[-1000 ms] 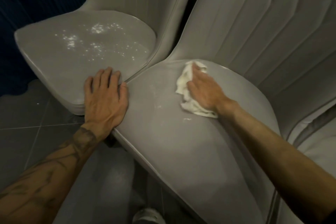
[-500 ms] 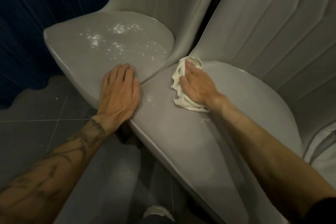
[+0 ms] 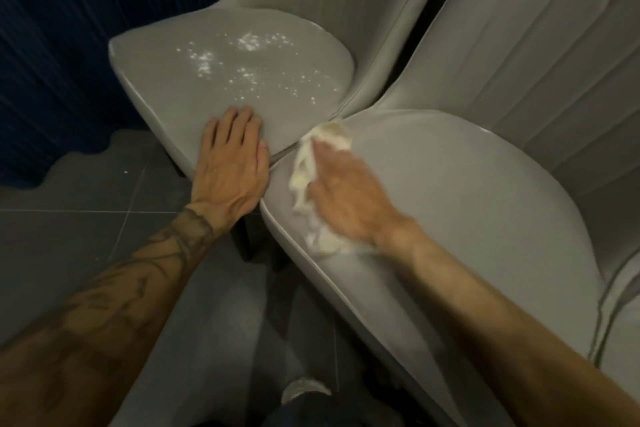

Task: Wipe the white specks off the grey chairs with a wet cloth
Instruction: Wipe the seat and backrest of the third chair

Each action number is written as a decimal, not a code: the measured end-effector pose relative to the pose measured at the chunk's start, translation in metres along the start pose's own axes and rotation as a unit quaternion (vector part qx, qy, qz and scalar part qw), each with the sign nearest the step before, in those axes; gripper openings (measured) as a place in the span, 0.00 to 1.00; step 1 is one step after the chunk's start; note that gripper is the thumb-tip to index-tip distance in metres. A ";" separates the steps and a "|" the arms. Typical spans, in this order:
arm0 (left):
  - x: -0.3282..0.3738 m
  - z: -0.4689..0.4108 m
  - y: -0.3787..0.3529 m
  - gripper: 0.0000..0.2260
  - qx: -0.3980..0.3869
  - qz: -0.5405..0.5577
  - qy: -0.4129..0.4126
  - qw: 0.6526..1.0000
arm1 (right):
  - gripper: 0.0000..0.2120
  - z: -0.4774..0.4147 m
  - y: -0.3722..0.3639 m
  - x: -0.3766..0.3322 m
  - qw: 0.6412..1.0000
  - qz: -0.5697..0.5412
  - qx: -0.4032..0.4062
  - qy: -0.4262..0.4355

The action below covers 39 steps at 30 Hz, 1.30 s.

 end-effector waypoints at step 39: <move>-0.001 0.000 -0.006 0.24 -0.009 -0.005 -0.026 1.000 | 0.29 0.006 -0.019 -0.051 0.997 0.052 0.060 -0.022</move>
Point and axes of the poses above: each hand's wrist, its own z-axis away from the middle knuckle, its own y-axis out of the back of the hand, x = y × z, the point moved 10 cm from there along -z, towards the middle knuckle, and after that the axes turned 1 degree about -x, right-handed, at the moved point
